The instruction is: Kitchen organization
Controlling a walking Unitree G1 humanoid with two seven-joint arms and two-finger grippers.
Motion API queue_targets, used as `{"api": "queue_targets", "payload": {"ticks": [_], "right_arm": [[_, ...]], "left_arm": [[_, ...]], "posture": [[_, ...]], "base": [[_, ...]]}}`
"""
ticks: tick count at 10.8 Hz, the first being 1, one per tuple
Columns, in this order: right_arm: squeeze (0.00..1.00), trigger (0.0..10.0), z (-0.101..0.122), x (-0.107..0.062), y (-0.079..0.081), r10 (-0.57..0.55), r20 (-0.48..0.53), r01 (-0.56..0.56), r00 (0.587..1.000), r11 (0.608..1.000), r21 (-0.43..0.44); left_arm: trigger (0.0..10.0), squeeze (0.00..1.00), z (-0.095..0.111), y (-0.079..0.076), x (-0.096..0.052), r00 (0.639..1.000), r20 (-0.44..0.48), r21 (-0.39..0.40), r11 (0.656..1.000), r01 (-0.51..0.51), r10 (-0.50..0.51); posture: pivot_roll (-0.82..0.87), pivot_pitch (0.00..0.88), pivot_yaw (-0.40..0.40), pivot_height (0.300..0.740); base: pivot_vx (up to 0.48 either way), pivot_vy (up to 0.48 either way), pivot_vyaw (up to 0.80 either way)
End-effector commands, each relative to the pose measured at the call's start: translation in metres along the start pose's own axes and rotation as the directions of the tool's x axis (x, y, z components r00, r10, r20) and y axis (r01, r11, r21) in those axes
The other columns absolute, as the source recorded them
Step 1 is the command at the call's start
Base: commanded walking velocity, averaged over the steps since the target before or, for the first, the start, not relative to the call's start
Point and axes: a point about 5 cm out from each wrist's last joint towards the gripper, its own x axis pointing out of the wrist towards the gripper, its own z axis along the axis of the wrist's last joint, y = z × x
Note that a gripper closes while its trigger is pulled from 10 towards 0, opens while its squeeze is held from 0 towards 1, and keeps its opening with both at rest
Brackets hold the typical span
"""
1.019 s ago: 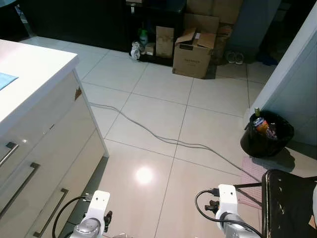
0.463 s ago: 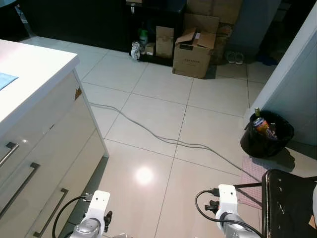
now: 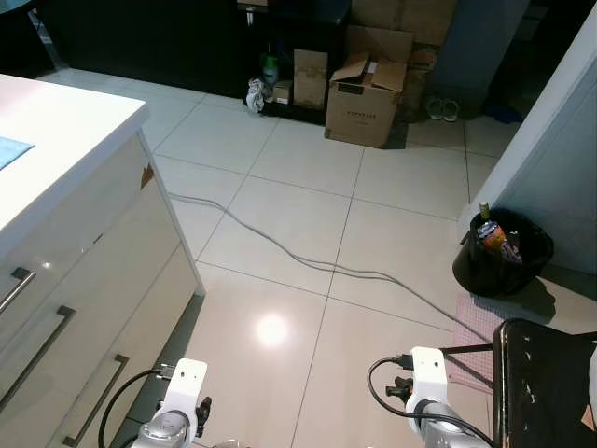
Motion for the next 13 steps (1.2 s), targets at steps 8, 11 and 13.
{"api": "queue_targets", "payload": {"ticks": [8,11,13], "right_arm": [[0.00,10.0,-0.0027,-0.0012,-0.0104,-0.042,-0.012,0.043,0.999,0.992,0.115],[0.00,10.0,-0.0031,-0.0013,-0.0103,-0.042,-0.014,0.043,0.999,0.993,0.110],[0.00,10.0,-0.0031,-0.0013,-0.0103,-0.042,-0.014,0.043,0.999,0.993,0.110]], "left_arm": [[10.0,0.00,0.0277,-0.0300,0.0029,0.989,0.110,-0.046,0.994,0.104,-0.098],[10.0,0.00,0.0275,-0.0299,0.0029,0.989,0.110,-0.044,0.994,0.104,-0.099],[10.0,0.00,0.0275,-0.0299,0.0029,0.989,0.110,-0.044,0.994,0.104,-0.099]], "posture": [[-0.03,0.033,0.023,0.740],[-0.03,0.025,0.025,0.740],[-0.03,0.025,0.025,0.740]], "base": [[0.000,0.000,0.00],[0.000,0.000,0.00],[0.000,0.000,0.00]]}}
